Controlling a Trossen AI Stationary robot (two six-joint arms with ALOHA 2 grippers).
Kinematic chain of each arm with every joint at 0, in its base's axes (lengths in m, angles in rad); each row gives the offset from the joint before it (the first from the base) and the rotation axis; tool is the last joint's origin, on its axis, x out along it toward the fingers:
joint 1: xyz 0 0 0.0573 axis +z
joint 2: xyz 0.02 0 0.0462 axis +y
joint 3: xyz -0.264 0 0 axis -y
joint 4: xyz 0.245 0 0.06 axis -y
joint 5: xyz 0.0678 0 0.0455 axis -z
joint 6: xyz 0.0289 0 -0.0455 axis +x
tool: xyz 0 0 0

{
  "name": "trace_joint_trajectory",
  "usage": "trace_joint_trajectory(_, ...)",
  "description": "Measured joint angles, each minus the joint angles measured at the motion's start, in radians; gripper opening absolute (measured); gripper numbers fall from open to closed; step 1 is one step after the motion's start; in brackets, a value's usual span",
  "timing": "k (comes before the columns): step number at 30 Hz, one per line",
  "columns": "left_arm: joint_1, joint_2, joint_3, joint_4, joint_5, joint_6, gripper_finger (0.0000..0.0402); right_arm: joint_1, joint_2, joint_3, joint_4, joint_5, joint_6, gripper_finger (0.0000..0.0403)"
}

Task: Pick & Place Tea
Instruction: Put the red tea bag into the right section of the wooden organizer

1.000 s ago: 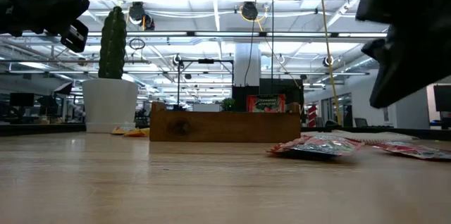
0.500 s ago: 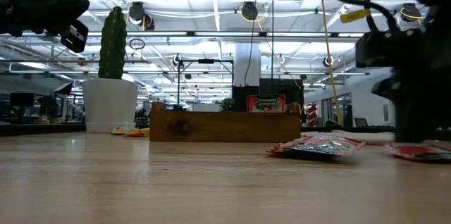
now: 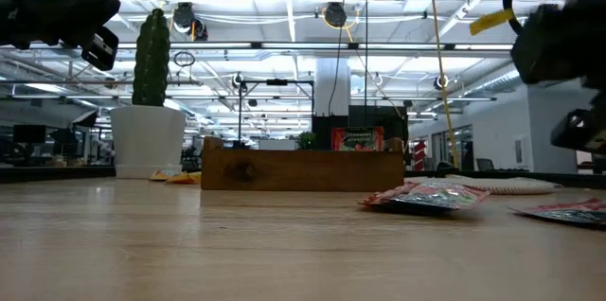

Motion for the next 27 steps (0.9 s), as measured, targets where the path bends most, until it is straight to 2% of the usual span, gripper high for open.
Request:
trace_joint_trajectory(5, 0.000, 0.000, 0.000, 0.000, 0.000, 0.000, 0.0058, 0.028, 0.000, 0.000, 0.174, 0.067, -0.078, 0.0000)
trace_joint_trajectory(11, 0.000, 0.000, 0.000, 0.000, 0.000, 0.000, 0.0058, 0.066, 0.000, 0.000, 0.340, 0.260, -0.252, 0.0000)
trace_joint_trajectory(14, 0.000, 0.000, 0.000, 0.000, 0.000, 0.000, 0.0058, 0.070, 0.000, 0.000, 0.398, 0.257, -0.295, 0.0016)
trace_joint_trajectory(17, 0.000, 0.000, 0.000, 0.000, 0.000, 0.000, 0.0058, 0.070, 0.000, 0.000, 0.472, 0.237, -0.333, 0.0067)
trace_joint_trajectory(23, 0.000, 0.000, 0.000, 0.000, 0.000, 0.000, 0.0058, 0.069, -0.001, 0.002, 0.638, 0.241, -0.486, 0.0222)
trace_joint_trajectory(25, 0.000, 0.000, 0.000, 0.000, 0.000, 0.000, 0.0058, 0.065, -0.001, 0.007, 0.614, 0.274, -0.516, 0.0260)
trace_joint_trajectory(27, 0.000, 0.000, 0.000, 0.000, 0.000, 0.000, 0.0058, 0.056, -0.001, 0.041, 0.483, 0.292, -0.530, 0.0279)
